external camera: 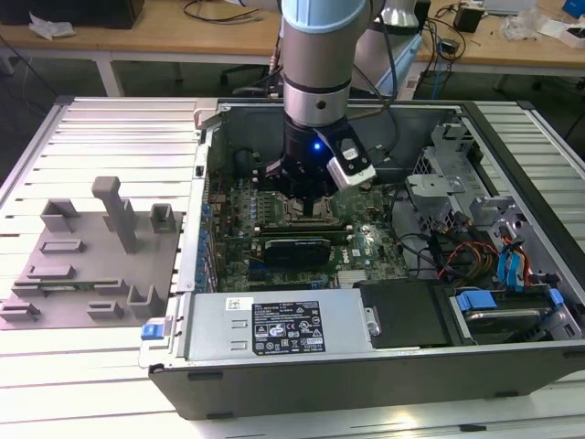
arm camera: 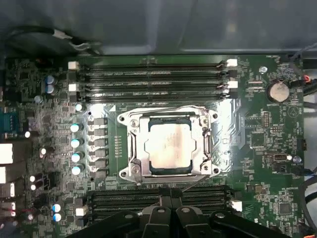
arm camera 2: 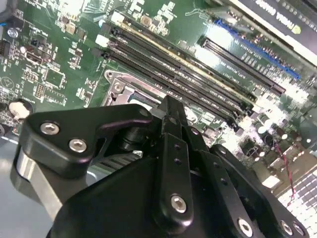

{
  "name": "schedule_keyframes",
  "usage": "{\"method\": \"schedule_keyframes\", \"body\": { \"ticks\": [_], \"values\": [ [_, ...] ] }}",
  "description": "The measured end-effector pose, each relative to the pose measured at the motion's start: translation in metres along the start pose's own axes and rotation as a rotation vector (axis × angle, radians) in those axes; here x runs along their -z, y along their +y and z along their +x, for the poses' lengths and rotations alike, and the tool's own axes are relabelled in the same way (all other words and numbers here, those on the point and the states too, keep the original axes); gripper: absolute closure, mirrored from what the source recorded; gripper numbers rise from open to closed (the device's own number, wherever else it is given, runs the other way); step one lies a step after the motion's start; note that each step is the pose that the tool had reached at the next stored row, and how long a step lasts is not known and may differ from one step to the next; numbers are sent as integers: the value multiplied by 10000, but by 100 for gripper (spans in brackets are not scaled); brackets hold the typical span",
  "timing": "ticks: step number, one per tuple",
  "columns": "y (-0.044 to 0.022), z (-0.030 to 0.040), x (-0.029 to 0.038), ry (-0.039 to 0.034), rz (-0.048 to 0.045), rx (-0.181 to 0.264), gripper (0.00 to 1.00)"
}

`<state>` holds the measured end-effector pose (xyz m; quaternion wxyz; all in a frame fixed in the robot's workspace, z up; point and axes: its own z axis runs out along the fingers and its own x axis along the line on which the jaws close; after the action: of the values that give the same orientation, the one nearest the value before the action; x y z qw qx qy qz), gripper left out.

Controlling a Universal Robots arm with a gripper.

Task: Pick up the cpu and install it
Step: 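Install the second cpu locking lever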

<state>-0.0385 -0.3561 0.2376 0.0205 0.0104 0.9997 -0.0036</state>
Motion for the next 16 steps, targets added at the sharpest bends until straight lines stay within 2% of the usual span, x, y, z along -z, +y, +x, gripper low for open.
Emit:
{"method": "schedule_keyframes", "body": {
  "ticks": [1,4,6,8,11,12,13,16],
  "values": [
    [-16,3,-10,24,-14,319,89],
    [-63,13,-19,24,-19,319,89],
    [-66,34,-25,19,-28,318,89],
    [-72,105,-42,-1,-50,316,89],
    [-77,162,-65,-22,-102,315,89],
    [-80,194,-78,-33,-141,313,89],
    [-85,260,-107,-50,-213,310,89],
    [-91,332,-133,-78,-283,307,89]
  ]
}}
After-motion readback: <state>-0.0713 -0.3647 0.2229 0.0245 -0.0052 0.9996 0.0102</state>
